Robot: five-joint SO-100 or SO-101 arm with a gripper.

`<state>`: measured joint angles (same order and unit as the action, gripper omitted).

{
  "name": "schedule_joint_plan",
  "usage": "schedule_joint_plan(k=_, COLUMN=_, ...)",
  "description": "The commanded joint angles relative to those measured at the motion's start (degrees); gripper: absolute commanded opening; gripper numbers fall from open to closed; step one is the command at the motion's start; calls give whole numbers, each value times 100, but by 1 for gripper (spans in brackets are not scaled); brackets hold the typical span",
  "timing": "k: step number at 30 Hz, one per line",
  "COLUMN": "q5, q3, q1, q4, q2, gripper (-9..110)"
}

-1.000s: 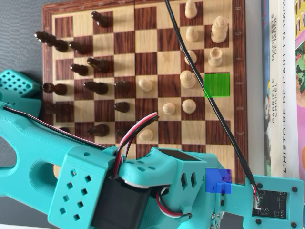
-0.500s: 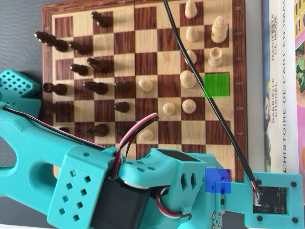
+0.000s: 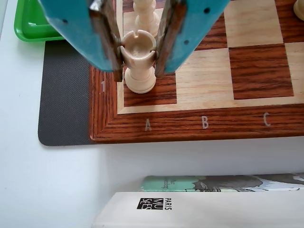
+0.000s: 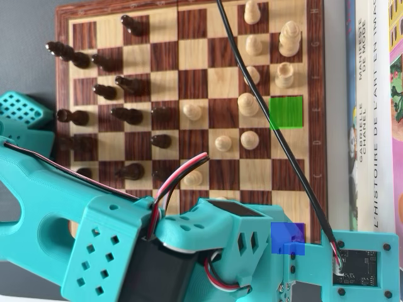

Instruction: Play chess

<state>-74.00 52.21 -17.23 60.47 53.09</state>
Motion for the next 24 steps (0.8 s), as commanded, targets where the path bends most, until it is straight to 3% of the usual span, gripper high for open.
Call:
schedule_joint_plan(k=1, q5=18, q3=-246, q1=18, q4=53, q2=369, gripper=1)
schedule_joint_plan(k=24, q5=-765, q3=1591, q1=650, q4=193, q2=2382, gripper=1)
